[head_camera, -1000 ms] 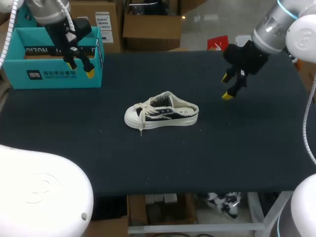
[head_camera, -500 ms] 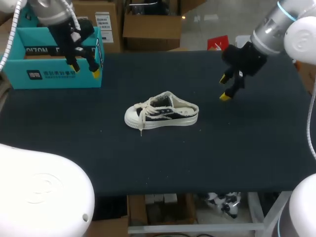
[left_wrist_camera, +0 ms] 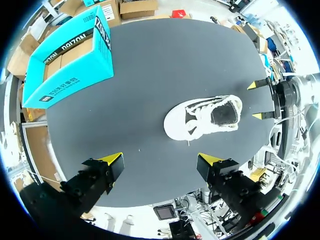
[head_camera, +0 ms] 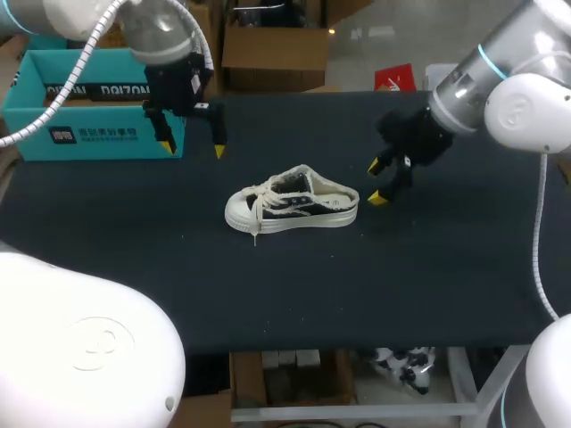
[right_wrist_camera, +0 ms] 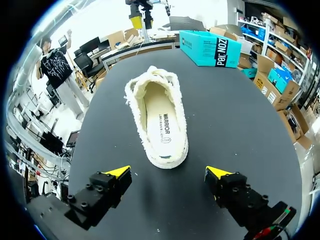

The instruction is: Open the shoe tongue, take the insole out of the shoe, put the insole back into the shoe, and pack the shoe into the shoebox

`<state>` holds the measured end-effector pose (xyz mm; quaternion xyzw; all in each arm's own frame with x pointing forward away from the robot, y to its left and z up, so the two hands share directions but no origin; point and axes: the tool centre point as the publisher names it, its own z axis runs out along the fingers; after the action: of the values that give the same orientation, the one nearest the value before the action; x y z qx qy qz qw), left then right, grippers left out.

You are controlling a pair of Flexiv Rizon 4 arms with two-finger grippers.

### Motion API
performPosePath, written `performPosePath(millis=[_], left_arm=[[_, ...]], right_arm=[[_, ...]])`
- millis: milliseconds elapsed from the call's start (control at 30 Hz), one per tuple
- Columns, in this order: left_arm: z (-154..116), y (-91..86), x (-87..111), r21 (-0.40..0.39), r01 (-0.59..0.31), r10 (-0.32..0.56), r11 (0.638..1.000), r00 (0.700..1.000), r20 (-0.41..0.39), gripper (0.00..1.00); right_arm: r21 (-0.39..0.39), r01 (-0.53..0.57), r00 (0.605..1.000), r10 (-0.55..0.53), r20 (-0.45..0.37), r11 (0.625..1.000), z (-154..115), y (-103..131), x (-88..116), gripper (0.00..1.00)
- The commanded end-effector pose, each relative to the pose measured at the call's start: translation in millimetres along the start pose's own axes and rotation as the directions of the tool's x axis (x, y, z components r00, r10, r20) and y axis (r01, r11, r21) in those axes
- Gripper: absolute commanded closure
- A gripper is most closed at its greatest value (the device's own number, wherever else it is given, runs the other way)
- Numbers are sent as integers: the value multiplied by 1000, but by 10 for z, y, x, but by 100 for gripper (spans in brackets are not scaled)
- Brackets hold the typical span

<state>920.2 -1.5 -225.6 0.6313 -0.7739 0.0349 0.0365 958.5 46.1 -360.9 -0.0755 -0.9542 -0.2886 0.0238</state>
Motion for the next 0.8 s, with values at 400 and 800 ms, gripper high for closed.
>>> performPosePath(millis=[400, 800], left_arm=[[255, -14, 423, -21, -24, 25, 999, 999, 24, 0], [327, -5, 539, -32, -50, 51, 998, 998, 25, 0]], right_arm=[[-149, -10, 1000, 6, -26, 989, 473, -30, 73, 0], [-211, -32, 997, 16, -76, 977, 694, 26, 59, 0]])
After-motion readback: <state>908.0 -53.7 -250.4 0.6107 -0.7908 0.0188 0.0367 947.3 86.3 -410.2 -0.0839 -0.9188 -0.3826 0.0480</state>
